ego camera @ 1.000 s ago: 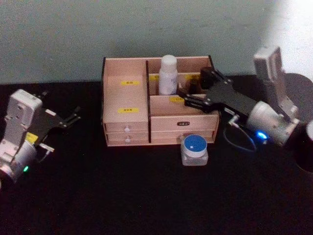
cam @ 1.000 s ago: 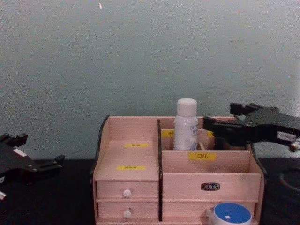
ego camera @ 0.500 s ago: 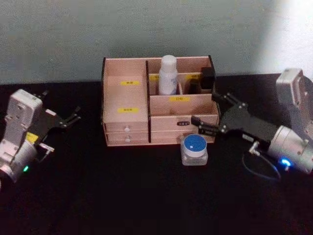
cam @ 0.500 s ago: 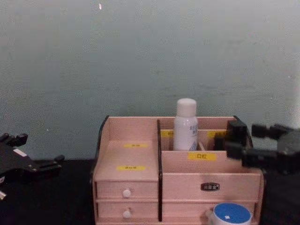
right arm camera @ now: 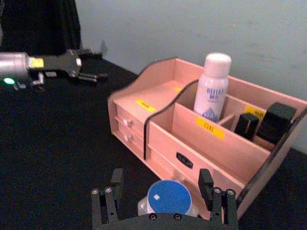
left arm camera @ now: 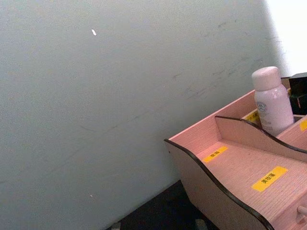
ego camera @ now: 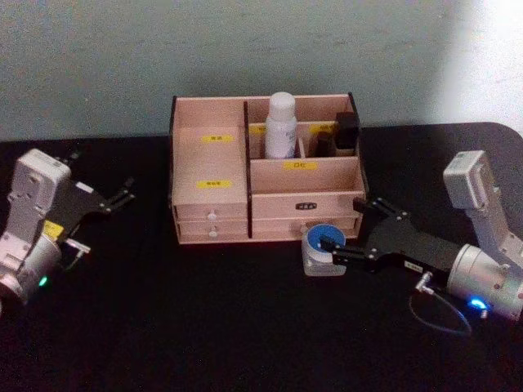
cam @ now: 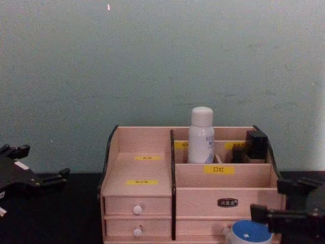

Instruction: Pick up the facial cleanser and watermelon frost from the table and place them into the tiered storage box.

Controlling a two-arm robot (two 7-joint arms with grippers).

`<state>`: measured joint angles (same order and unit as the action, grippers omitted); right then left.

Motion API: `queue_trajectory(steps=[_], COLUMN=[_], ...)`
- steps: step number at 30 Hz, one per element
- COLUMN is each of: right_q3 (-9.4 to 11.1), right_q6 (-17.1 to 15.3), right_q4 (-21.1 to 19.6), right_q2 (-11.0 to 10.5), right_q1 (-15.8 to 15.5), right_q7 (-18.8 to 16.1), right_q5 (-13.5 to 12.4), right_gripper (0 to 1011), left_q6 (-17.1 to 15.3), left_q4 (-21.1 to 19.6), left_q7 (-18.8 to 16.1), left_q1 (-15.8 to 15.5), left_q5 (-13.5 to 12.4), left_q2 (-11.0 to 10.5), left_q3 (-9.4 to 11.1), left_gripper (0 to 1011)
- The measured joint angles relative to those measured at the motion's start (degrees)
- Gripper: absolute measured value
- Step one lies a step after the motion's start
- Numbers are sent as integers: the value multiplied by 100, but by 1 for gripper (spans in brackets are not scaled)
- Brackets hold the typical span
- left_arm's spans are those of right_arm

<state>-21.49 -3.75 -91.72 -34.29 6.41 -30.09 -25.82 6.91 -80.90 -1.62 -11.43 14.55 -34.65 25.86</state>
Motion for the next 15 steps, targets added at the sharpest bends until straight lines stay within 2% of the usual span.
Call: queue_trajectory(steps=[7,15], right_q3=[-100,-145], right_q6=[-157,-281], right_q4=[97,169], right_q2=[131,294], right_q1=[45,73], right_q7=[296,456], right_q5=[232,391], right_gripper=[1000,1000], left_q6=[0,0], left_q4=[0,0], left_q7=[0,0], left_q1=[0,0], left_q5=[0,0], left_q2=[0,0], left_q3=[0,0], left_gripper=[1001,1001])
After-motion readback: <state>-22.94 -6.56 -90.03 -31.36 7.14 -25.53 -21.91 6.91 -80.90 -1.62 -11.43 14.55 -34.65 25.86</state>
